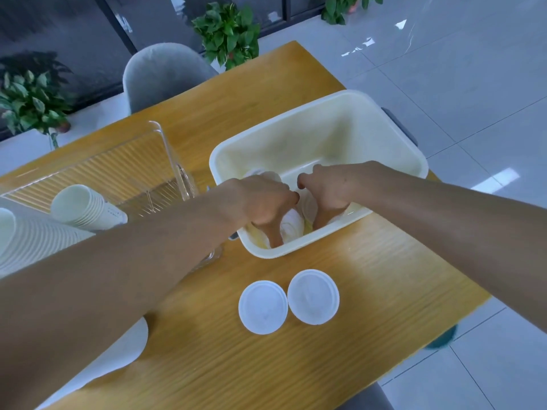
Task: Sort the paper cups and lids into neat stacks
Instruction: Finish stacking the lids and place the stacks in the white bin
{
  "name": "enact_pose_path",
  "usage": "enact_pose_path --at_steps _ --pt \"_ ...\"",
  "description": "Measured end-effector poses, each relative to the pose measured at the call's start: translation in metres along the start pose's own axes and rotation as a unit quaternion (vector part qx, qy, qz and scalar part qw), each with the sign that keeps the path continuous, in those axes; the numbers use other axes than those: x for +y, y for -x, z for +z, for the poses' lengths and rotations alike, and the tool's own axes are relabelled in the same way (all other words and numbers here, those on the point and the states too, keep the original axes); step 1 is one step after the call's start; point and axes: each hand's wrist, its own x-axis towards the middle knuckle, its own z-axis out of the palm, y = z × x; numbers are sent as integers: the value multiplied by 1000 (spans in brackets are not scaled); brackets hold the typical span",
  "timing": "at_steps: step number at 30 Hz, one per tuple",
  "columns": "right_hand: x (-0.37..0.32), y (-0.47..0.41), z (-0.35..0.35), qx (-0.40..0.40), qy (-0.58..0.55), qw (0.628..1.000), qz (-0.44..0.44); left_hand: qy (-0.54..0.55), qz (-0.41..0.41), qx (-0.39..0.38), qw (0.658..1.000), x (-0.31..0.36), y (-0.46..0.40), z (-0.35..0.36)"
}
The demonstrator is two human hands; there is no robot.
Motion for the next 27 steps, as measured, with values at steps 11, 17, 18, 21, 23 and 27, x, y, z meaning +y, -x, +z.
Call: enact_pose_path --at_steps 11,17,18,21,23,27 --pt "1 0 2 26 -5 1000 -1 135 -73 -29 988 -13 -12 10" --pt "11 23 -8 94 -93 991 -8 212 -63 12 975 -9 -1 3" --pt "13 29 -9 109 -109 988 -10 229 -65 27 971 -7 4 0" --pt "21 52 -14 167 -158 973 -15 277 -58 91 955 -3 27 -11" --pt "24 70 -16 209 -192 959 -15 309 -47 154 937 1 50 -17" --pt "21 104 -18 291 -247 924 -9 430 -58 256 864 15 103 -15"
